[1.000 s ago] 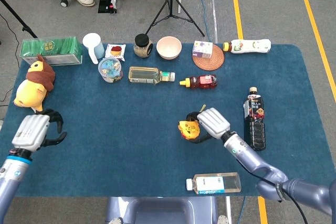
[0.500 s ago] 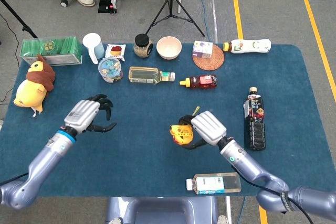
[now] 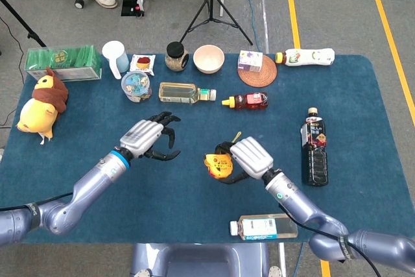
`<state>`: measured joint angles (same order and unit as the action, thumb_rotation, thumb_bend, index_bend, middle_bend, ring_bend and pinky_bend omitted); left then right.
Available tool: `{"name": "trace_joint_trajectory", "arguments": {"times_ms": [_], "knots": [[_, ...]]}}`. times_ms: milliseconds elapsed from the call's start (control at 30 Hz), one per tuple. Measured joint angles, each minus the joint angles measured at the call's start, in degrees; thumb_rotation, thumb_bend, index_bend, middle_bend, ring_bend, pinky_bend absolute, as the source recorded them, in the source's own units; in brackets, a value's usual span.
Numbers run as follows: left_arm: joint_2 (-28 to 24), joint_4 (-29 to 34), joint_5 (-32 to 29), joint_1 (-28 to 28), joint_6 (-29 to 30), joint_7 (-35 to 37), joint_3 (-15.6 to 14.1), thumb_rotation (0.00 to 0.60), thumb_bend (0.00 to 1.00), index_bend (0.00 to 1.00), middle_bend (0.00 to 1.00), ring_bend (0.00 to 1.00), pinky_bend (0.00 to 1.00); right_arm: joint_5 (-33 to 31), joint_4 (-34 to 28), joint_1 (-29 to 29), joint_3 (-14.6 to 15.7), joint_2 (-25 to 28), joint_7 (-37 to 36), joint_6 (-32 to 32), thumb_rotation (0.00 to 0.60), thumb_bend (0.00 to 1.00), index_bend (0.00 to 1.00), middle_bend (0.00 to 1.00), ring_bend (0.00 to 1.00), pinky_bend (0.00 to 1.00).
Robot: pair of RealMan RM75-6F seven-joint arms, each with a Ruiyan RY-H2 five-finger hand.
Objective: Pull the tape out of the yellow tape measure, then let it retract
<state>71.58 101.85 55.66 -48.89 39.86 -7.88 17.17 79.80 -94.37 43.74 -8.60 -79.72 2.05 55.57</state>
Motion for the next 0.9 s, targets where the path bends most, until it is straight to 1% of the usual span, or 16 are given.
{"name": "trace_joint_trajectory", "arguments": {"times_ms": [33, 200, 367, 400, 533, 600, 767, 900], "knots": [[0.1, -0.2, 0.0, -0.4, -0.3, 0.0, 0.0, 0.397, 0.27, 0.48, 0.09, 0.00, 0.11, -0.2, 0.2, 0.1, -0.1, -0.1, -0.1, -0.2, 0.424, 0.23, 0.59, 0.59, 0.65, 0.62], [0.4, -1.1, 0.3, -2.2, -0.3, -1.5, -0.5, 0.398, 0.25, 0.40, 0.06, 0.00, 0.11, -0.7, 1.0, 0.4, -0.4, -0.3, -0.9, -0.8, 0.427, 0.23, 0.59, 0.59, 0.65, 0.62], [1.3, -1.6, -0.1, -3.0, 1.0, -1.9, -1.1, 0.413, 0.25, 0.39, 0.06, 0.00, 0.11, -0.5, 1.5, 0.6, -0.7, -0.3, -2.3, -1.2, 0.426, 0.23, 0.59, 0.59, 0.65, 0.62], [1.5, -1.7, -0.2, -3.1, 1.1, -1.7, -1.1, 0.433, 0.25, 0.39, 0.06, 0.00, 0.11, -0.4, 1.6, 0.6, -0.7, -0.3, -2.5, -1.2, 0.425, 0.23, 0.59, 0.59, 0.65, 0.62], [3.0, -2.6, 0.5, -3.1, 2.0, 0.3, -1.0, 0.572, 0.29, 0.39, 0.06, 0.00, 0.11, -0.1, 1.7, 0.8, -0.9, -0.5, -3.8, -1.4, 0.425, 0.23, 0.59, 0.59, 0.64, 0.62], [3.7, -2.9, 1.0, -3.1, 2.3, 1.5, -1.0, 0.597, 0.31, 0.39, 0.06, 0.00, 0.11, -0.1, 1.8, 0.9, -1.0, -0.6, -4.3, -1.5, 0.426, 0.23, 0.59, 0.59, 0.65, 0.62], [4.4, -3.5, 2.5, -3.0, 1.7, 4.7, -1.1, 0.600, 0.32, 0.38, 0.06, 0.00, 0.11, -0.3, 2.5, 1.0, -1.1, -0.7, -5.3, -1.7, 0.425, 0.23, 0.59, 0.59, 0.65, 0.62], [4.6, -3.9, 2.3, -3.2, 0.8, 6.2, -1.3, 0.600, 0.32, 0.38, 0.06, 0.00, 0.11, -0.1, 2.7, 0.9, -1.2, -0.6, -5.7, -1.5, 0.425, 0.23, 0.59, 0.59, 0.64, 0.62]]}}
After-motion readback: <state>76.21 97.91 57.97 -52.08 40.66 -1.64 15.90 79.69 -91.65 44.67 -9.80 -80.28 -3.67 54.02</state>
